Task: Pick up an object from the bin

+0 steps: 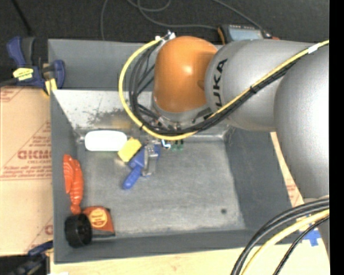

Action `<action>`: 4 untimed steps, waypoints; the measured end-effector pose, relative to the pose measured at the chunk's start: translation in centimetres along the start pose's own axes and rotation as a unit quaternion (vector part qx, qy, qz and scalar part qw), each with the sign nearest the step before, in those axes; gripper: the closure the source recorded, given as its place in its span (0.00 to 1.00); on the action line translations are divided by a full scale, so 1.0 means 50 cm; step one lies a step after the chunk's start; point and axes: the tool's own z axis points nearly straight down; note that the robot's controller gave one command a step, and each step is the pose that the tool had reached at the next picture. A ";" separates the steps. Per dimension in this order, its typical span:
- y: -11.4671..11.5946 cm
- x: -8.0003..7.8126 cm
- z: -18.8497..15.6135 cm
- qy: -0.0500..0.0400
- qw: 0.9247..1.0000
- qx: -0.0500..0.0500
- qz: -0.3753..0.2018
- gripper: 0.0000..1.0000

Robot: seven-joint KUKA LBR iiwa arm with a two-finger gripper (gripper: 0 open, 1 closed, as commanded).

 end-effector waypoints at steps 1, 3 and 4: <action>-0.002 -0.048 0.055 -0.004 0.999 -0.002 0.047 0.00; -0.066 0.040 0.178 -0.001 0.997 -0.002 0.082 1.00; -0.084 0.075 0.174 -0.001 0.996 -0.002 0.090 1.00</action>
Offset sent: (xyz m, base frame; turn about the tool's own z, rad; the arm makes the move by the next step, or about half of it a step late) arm -0.0186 -0.0340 -0.0899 0.1620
